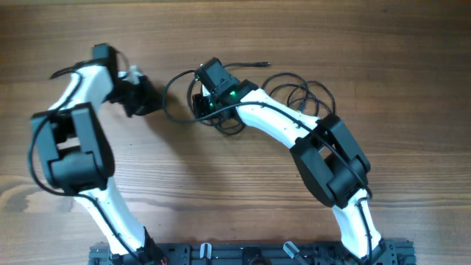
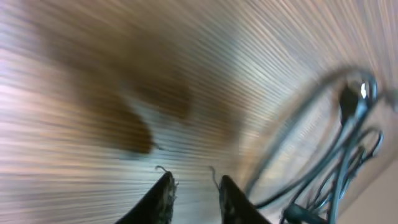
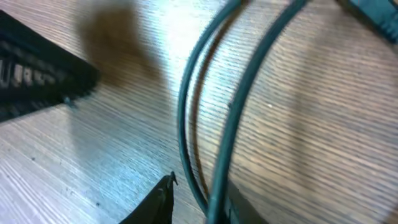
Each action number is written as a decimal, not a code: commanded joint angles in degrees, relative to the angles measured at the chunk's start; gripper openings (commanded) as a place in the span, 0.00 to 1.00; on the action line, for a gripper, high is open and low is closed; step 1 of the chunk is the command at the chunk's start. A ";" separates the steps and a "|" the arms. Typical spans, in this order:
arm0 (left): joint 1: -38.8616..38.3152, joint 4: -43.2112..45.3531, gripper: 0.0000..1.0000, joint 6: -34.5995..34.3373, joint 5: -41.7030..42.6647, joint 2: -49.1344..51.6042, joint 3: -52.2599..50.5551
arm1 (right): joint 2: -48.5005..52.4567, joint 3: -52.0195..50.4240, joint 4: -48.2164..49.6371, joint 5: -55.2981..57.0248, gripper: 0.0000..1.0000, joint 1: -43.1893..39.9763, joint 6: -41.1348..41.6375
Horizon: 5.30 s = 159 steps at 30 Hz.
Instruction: Untangle cables
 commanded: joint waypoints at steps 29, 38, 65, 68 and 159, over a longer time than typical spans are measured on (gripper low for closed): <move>11.91 -0.35 0.35 -2.03 -2.08 0.92 -0.61 | 7.41 0.85 -2.25 16.63 0.05 8.13 -14.38; 11.91 -0.37 0.33 -2.05 -2.05 0.92 -0.61 | 0.07 2.01 -3.93 16.68 0.04 7.54 -14.78; -5.68 0.59 0.25 -1.81 -2.10 0.92 -0.61 | -35.93 1.99 -9.62 3.41 0.04 -37.13 -7.32; -8.24 1.57 0.25 -1.81 -2.12 0.92 -0.61 | -34.97 1.88 -12.00 6.43 0.04 -43.45 -8.22; -50.88 32.63 0.68 -11.28 -17.75 -1.70 1.53 | -24.70 0.79 -32.68 -16.85 1.00 -59.28 -17.77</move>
